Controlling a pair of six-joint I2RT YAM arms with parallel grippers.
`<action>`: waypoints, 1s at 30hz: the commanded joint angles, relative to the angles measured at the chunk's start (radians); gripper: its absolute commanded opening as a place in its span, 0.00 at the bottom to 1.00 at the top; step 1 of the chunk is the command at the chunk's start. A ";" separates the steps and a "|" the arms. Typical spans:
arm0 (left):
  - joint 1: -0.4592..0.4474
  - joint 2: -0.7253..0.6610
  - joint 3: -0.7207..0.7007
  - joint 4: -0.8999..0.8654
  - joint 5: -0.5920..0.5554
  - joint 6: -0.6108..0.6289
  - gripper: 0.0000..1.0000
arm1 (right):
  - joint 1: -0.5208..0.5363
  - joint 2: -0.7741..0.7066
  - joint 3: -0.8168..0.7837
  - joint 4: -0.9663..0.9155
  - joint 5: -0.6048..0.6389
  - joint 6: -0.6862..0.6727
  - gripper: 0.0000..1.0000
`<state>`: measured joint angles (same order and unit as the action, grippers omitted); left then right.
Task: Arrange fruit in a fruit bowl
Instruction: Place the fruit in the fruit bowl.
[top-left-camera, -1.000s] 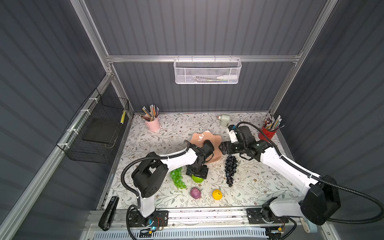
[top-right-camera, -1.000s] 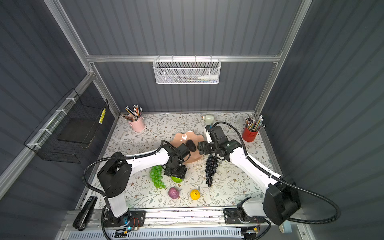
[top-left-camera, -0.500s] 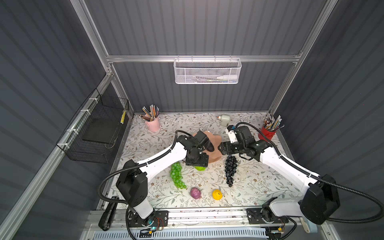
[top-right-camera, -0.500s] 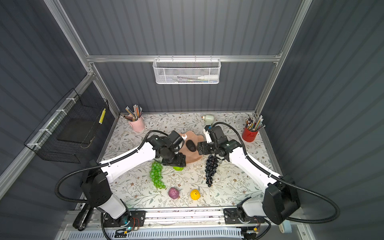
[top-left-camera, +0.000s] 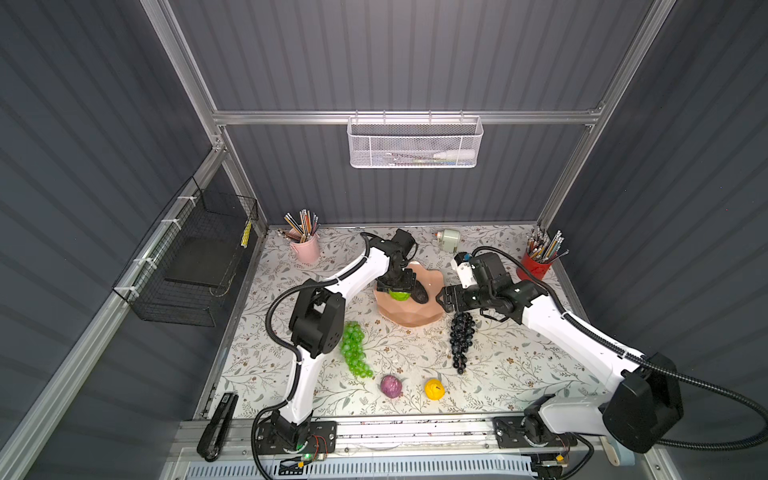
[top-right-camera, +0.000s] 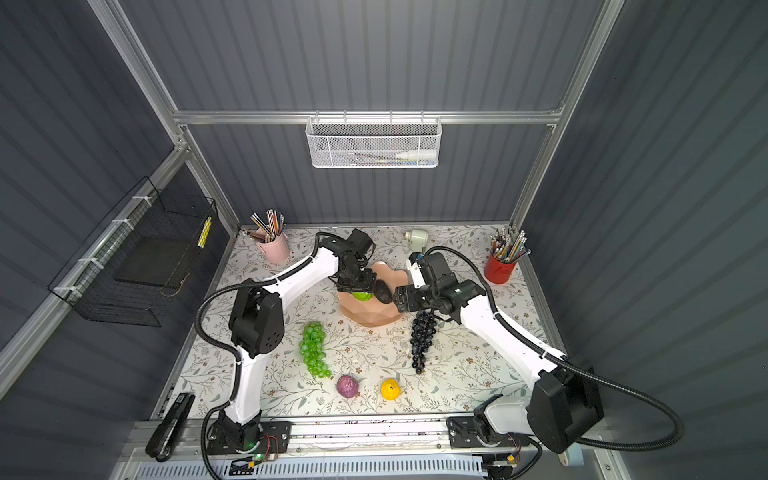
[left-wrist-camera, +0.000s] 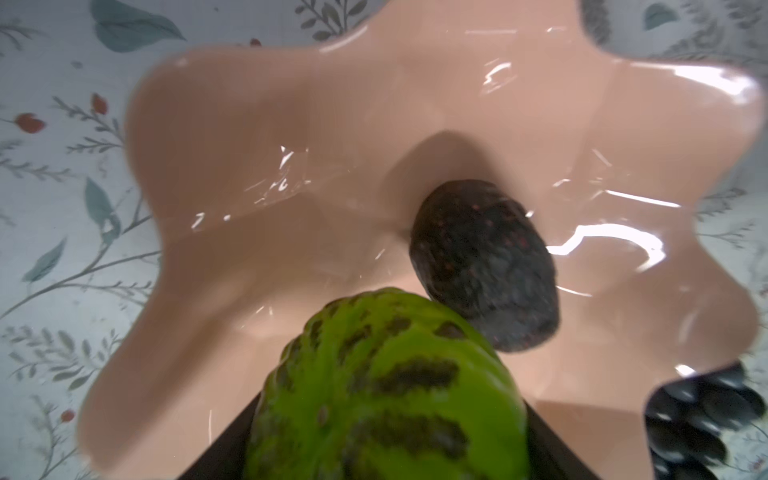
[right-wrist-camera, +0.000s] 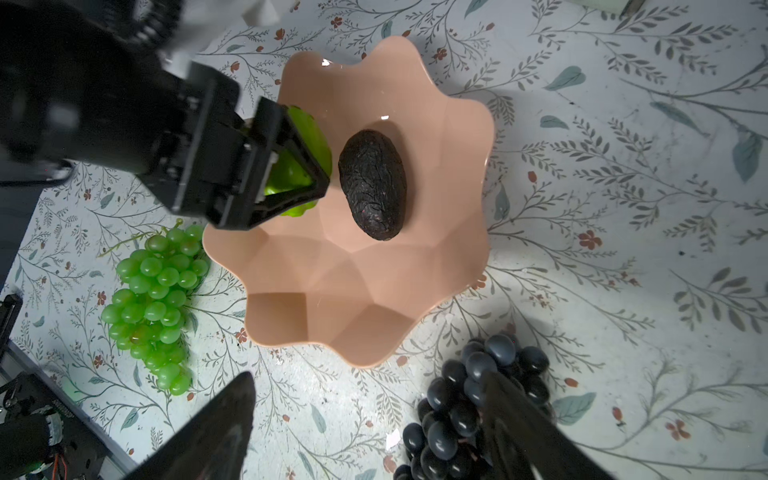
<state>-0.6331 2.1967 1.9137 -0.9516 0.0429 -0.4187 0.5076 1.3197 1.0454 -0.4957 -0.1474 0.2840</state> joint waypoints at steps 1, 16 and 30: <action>0.000 0.038 0.069 -0.033 -0.021 0.031 0.50 | 0.001 -0.032 -0.011 -0.032 0.013 -0.012 0.86; 0.003 0.107 0.070 0.045 -0.015 0.019 0.73 | 0.002 -0.042 -0.029 -0.037 -0.008 -0.008 0.86; 0.003 0.041 0.091 0.063 -0.016 0.021 1.00 | 0.007 -0.080 -0.026 -0.098 -0.012 -0.002 0.86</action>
<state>-0.6331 2.2856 1.9766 -0.8852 0.0223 -0.4007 0.5079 1.2621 1.0191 -0.5480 -0.1516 0.2840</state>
